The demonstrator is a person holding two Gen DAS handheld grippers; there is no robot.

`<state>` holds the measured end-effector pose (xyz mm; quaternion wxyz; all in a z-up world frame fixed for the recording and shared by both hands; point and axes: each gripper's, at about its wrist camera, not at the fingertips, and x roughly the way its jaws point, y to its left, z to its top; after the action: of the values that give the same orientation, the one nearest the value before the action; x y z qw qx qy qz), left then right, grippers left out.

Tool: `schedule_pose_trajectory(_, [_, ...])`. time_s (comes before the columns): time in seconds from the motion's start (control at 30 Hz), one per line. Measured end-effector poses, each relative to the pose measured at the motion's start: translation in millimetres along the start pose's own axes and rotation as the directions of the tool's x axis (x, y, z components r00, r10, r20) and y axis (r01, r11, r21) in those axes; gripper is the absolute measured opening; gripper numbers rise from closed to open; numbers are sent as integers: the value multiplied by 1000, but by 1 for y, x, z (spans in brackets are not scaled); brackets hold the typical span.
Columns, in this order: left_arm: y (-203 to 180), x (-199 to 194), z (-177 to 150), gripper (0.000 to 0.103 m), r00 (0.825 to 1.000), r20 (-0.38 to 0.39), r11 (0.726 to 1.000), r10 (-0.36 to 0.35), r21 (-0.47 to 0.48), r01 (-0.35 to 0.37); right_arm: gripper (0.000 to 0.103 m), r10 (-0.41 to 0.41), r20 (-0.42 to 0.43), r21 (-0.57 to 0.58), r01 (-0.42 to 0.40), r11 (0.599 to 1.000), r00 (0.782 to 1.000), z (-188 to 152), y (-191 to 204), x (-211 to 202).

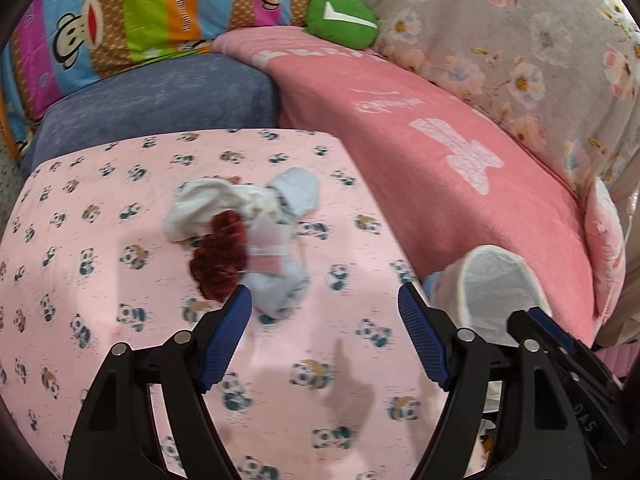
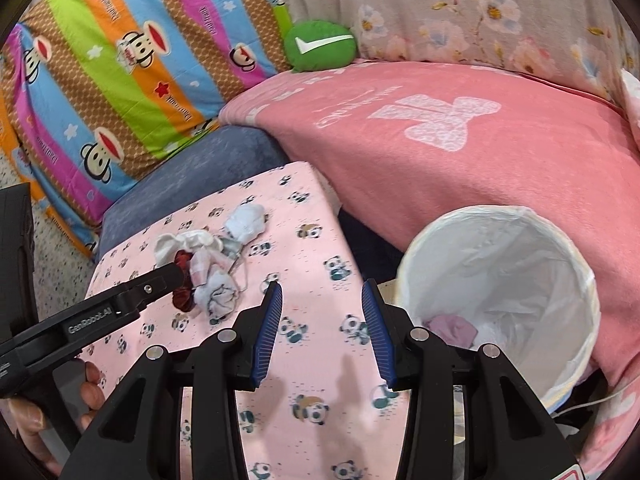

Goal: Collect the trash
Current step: 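Return both tools to the pile and close the left tool on the red scrunchie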

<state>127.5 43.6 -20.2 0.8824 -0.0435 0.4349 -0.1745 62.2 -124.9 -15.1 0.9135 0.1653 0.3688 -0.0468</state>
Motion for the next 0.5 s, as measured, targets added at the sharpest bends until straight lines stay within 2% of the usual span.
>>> schedule_pose_trajectory(0.23, [45,17,-1,72,998,-38,996,59,-68,-61,43,34,-39,-51,-36,998,999,-1,36,27])
schedule_pose_trajectory(0.5, [76,45,7,71,996,-84,992,42,-118,-52,43,59,-76,-77,-65,995,995,3,65,60])
